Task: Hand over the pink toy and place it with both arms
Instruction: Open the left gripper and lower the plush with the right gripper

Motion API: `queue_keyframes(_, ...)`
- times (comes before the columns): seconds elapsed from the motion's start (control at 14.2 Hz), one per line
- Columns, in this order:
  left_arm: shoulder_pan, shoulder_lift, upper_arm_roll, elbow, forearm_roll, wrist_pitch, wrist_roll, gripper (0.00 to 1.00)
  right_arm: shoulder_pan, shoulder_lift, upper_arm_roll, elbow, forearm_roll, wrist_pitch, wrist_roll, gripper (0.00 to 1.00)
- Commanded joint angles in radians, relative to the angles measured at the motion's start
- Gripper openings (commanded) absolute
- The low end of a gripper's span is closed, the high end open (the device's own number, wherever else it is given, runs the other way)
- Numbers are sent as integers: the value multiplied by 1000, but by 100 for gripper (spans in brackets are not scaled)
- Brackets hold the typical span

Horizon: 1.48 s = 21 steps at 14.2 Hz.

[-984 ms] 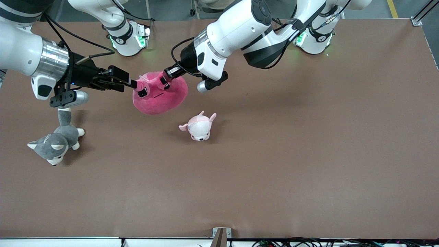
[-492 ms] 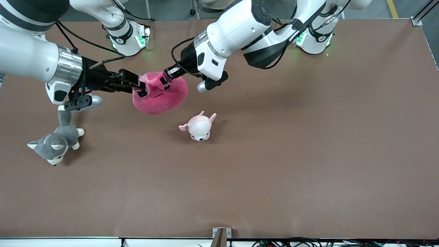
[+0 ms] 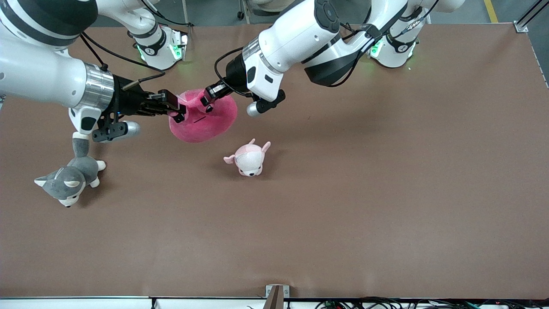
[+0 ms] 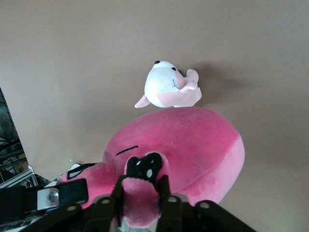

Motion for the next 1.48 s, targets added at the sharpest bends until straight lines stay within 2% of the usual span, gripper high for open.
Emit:
queue_keyframes(0.0,-10,7,4,20,7,2,-6,0,6,-6,-6,3,22,0,-13,1)
queue_keyframes(0.14,-10,7,4,20,7,2,-7,1,-1,-7,-6,3,22,0,-13,1)
queue_keyframes(0.21,-10,7,4,20,7,2,-9,4,-4,-7,-7,3,22,-4,-14,1)
queue_keyframes(0.28,-10,5,3,20,7,2,-9,24,-5,-7,-7,3,21,-5,-13,1)
queue_keyframes(0.42,-3,1,7,17,7,-6,-9,100,-8,-9,-12,4,22,-8,-16,1)
queue_keyframes(0.7,34,-10,23,17,13,-36,-6,100,-39,-11,-13,9,22,-36,-20,1)
queue_keyframes(0.98,138,-48,23,17,209,-197,4,100,-152,0,-17,3,21,-36,-143,1)
queue_keyframes(1.12,178,-61,24,17,275,-261,28,100,-224,52,-17,3,21,-36,-174,1)
queue_keyframes(1.26,236,-78,24,17,379,-379,82,100,-292,118,-15,3,22,-37,-232,1)
queue_keyframes(1.41,296,-93,24,18,433,-516,205,100,-343,187,-15,3,22,-77,-270,1)
